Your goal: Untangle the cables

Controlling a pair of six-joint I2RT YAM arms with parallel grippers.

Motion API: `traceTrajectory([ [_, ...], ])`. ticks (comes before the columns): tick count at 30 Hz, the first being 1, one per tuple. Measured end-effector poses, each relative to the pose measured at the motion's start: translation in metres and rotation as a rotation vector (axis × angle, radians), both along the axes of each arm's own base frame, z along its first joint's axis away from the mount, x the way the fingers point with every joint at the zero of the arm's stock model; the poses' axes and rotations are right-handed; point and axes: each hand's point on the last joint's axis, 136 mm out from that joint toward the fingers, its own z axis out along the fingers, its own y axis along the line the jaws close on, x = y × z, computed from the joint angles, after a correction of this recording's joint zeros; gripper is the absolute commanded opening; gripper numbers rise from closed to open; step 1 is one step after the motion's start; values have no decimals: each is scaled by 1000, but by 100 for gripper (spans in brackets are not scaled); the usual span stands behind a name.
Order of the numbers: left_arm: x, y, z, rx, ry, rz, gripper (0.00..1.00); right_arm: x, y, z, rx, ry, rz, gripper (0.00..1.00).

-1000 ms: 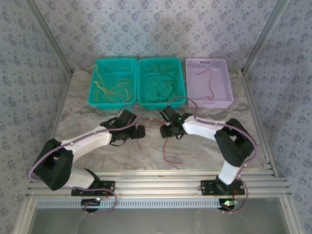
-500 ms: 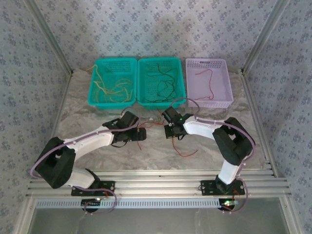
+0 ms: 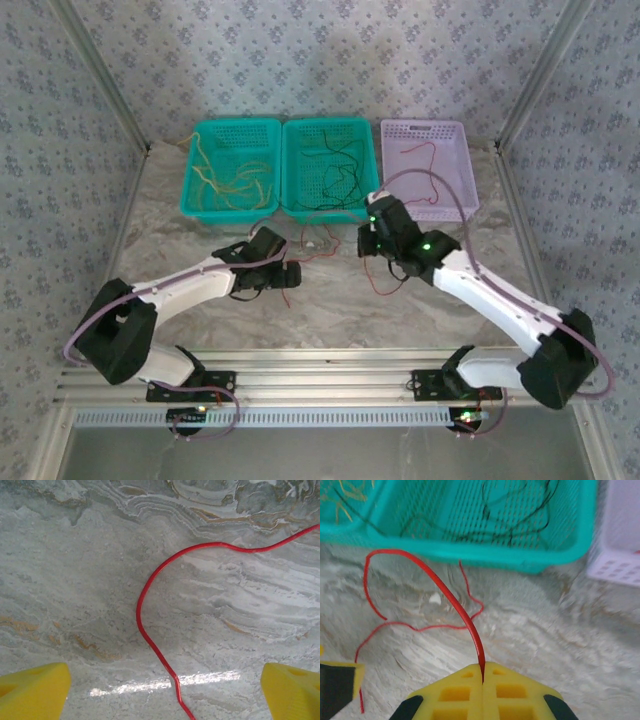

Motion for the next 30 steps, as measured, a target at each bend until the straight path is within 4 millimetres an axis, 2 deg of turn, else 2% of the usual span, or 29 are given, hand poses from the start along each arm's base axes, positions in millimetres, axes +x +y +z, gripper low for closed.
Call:
traceTrajectory([
  [9,6,-10,11,-20,-23,-11,97,43,-90,137,93,-289,-269,0],
  [12,6,-14,14,-23,-27,-21,97,64,-129,162,98,-351,-398,0],
  [14,5,-16,16,-26,-31,-26,97,82,-152,166,102,-362,-474,0],
  [18,4,-17,17,-23,-30,-30,97,129,-182,159,81,-344,-568,0],
  [22,3,-18,17,-22,-29,-33,97,191,-201,134,67,-294,-610,0],
  [26,1,-19,17,-20,-30,-39,97,245,-221,81,49,-203,-644,0],
  [30,-1,-21,17,-22,-30,-42,97,280,-231,24,27,-107,-651,0],
])
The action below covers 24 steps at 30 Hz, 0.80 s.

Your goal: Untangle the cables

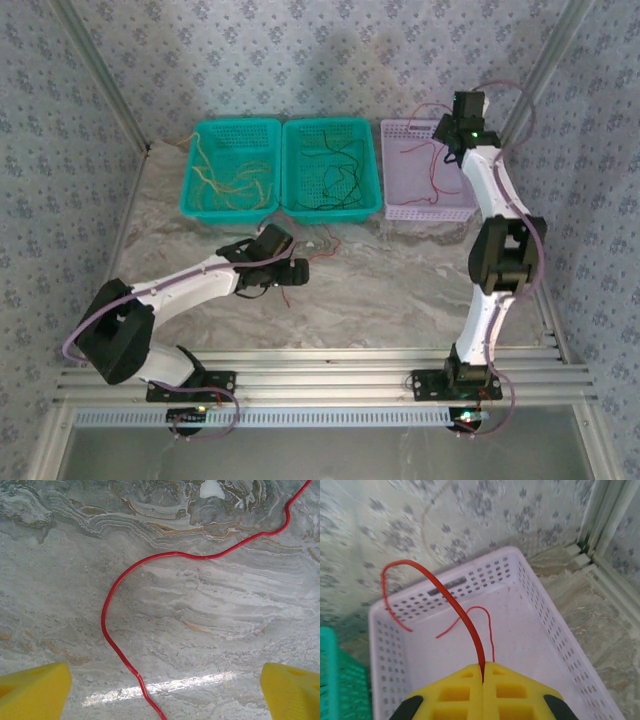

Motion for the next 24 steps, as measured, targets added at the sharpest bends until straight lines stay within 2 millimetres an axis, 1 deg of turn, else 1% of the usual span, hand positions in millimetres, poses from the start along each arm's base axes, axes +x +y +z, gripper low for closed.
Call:
traceTrajectory([
  [3,0,1,1,3,-4,2,97,19,2,-28,8,50,11,0],
  [5,1,2,2,7,-10,6,97,25,5,-41,10,69,22,0],
  [6,1,3,2,11,-14,9,97,26,7,-45,12,79,27,2],
  [9,3,4,2,19,-21,15,97,23,12,-51,8,103,39,20],
  [12,4,6,-2,36,-19,19,97,22,17,-52,4,101,49,33],
  [14,6,6,-7,58,-11,16,97,13,20,-58,11,113,49,40],
  [15,7,5,-10,68,-7,12,97,5,22,-62,13,123,51,42],
  [16,9,4,-11,76,-5,8,97,-2,24,-62,15,128,53,43],
  [17,11,2,-12,82,-5,4,97,-10,26,-62,15,134,56,43],
  [19,15,0,-12,87,-7,-4,97,-22,31,-50,17,118,64,44],
  [22,17,-2,-10,87,-14,-13,97,-43,46,-16,19,43,93,48],
  [24,17,-3,-8,83,-19,-15,97,-63,68,11,24,-13,143,51],
])
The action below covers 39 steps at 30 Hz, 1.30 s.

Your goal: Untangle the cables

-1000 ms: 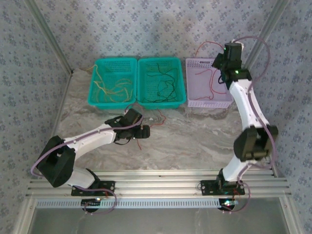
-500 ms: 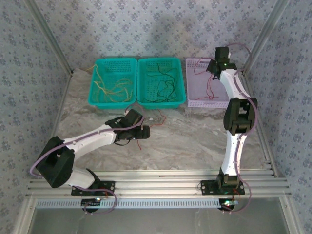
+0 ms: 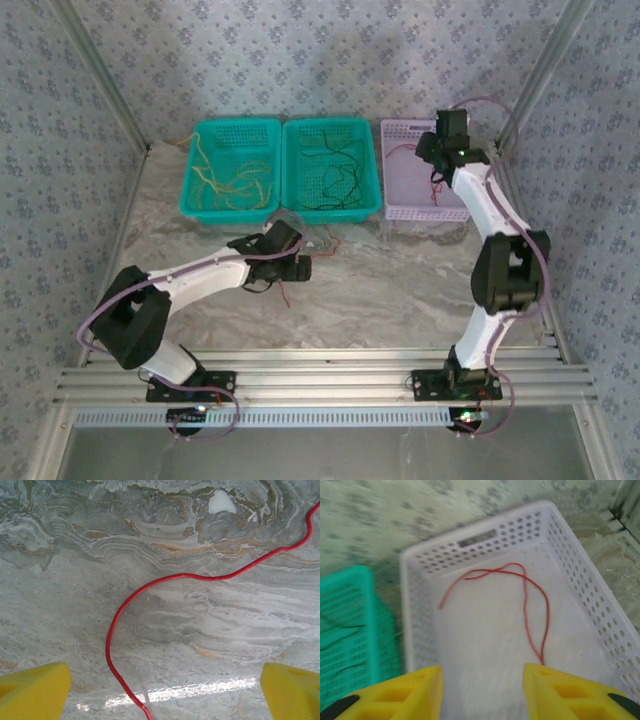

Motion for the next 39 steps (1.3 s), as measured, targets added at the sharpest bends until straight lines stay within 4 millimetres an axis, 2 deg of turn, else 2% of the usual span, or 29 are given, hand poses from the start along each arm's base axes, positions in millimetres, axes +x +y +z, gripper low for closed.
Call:
traceTrajectory([
  [3,2,0,10,-22,-24,4,98,-33,54,36,43,-88,141,53],
  [4,3,2,17,-39,-39,10,98,-46,76,43,67,-109,202,54],
  [6,6,4,30,-73,-63,21,98,-70,114,44,107,-118,308,54],
  [8,9,9,38,-98,-83,36,98,-90,144,32,133,-90,396,54],
  [10,10,14,40,-115,-85,49,98,-107,171,7,140,-35,472,54],
  [16,0,26,32,-117,-67,59,98,-153,224,-67,95,133,630,54],
  [19,-1,28,37,-132,-77,61,98,-165,238,-99,66,197,672,54],
  [23,0,30,43,-144,-92,66,98,-169,244,-139,30,269,689,54],
  [28,-5,34,41,-144,-92,68,98,-171,251,-177,-29,313,699,53],
  [34,-9,38,38,-128,-78,71,98,-163,249,-209,-89,333,678,52],
  [39,-9,41,40,-122,-91,78,98,-152,242,-211,-148,297,632,51],
])
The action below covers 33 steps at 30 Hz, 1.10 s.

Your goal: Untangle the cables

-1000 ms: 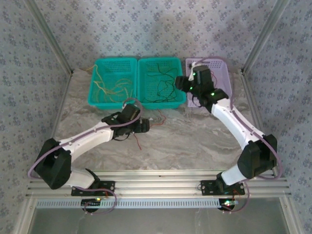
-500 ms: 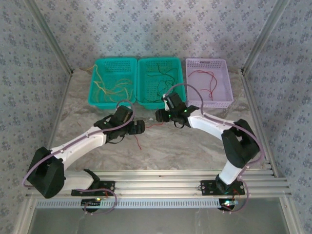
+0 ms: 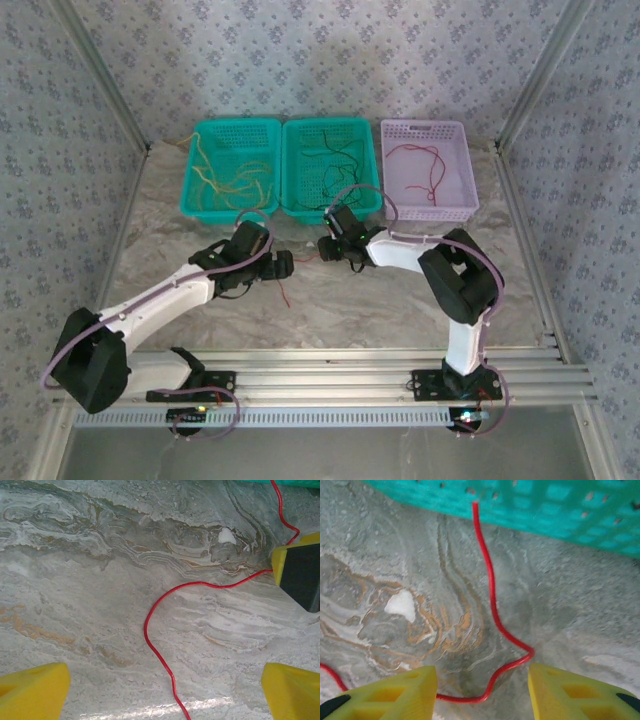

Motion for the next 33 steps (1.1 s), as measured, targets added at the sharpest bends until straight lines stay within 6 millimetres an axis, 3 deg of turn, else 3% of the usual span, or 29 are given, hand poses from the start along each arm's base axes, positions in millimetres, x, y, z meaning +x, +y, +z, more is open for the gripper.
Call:
traceTrajectory([
  [5,0,1,0,3,0,2,98,11,-4,4,-23,-62,-34,49],
  [11,0,1,0,3,-1,2,98,17,-7,-9,-56,-78,-46,38],
  [18,0,1,-1,4,0,2,98,19,1,-8,-27,-88,-35,2],
  [24,-1,2,-3,9,2,4,98,-1,1,-4,-17,-77,18,0],
  [27,-1,2,-3,9,2,4,98,-16,-4,17,10,-92,60,0],
  [33,0,3,1,7,-11,5,98,-44,8,111,156,-222,201,0],
])
